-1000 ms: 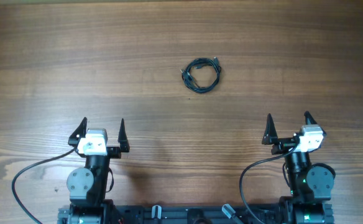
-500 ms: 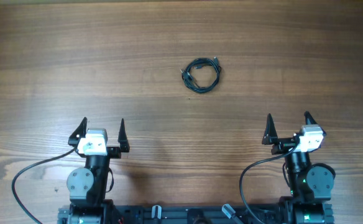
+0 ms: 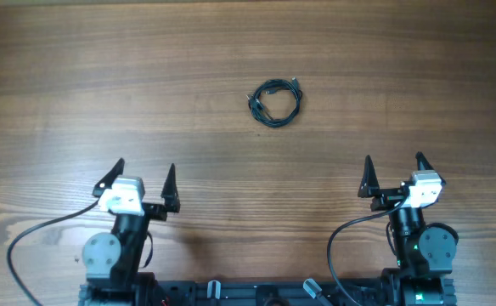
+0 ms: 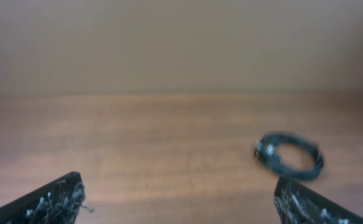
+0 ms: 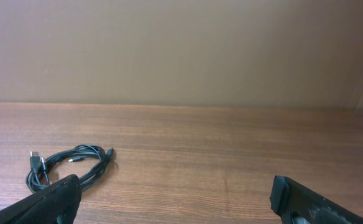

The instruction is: Untangle cables

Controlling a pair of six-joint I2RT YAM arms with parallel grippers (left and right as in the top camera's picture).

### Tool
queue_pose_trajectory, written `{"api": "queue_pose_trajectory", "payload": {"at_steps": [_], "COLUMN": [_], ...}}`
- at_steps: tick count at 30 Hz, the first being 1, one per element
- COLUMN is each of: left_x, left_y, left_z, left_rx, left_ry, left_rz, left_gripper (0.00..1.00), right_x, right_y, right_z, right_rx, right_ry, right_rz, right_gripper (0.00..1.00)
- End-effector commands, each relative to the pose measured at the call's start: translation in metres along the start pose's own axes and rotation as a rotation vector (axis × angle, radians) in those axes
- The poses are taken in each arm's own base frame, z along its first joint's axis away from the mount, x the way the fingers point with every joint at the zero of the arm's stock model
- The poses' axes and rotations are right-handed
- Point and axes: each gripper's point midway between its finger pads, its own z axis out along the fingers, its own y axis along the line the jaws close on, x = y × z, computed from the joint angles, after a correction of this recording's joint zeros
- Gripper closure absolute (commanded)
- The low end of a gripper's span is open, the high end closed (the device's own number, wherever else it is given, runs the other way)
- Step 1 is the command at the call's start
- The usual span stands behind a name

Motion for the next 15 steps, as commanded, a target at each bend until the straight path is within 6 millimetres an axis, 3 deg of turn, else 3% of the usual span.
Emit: {"api": "queue_pose_trajectory", "payload": {"at_steps": [1, 6, 11, 15], "left_x": [-0.057, -0.113, -0.152, -0.179], "left_y": [-0.005, -0.004, -0.007, -0.005], "left_z": [-0.024, -0.052, -0.063, -0.06], "left_rx": [0.004, -0.024, -0.028, -0.054], "left_ry": [-0.064, -0.096, -0.043, 0.124], "left_rz": [-0.019, -0.069, -0.074, -0.088], "left_gripper": [0.0, 0.0, 0.0, 0.0], "right_x": [-0.002, -0.002, -0.002, -0.002], "right_y": [-0.001, -0.001, -0.001, -0.001], "right_z": [-0.001, -0.001, -0.001, -0.001], "right_rx": [0.008, 0.008, 0.008, 0.008], "right_ry": [-0.012, -0.012, -0.012, -0.012], "right_rz": [-0.006, -0.006, -0.006, -0.006], "right_gripper": [0.0, 0.0, 0.0, 0.0]}}
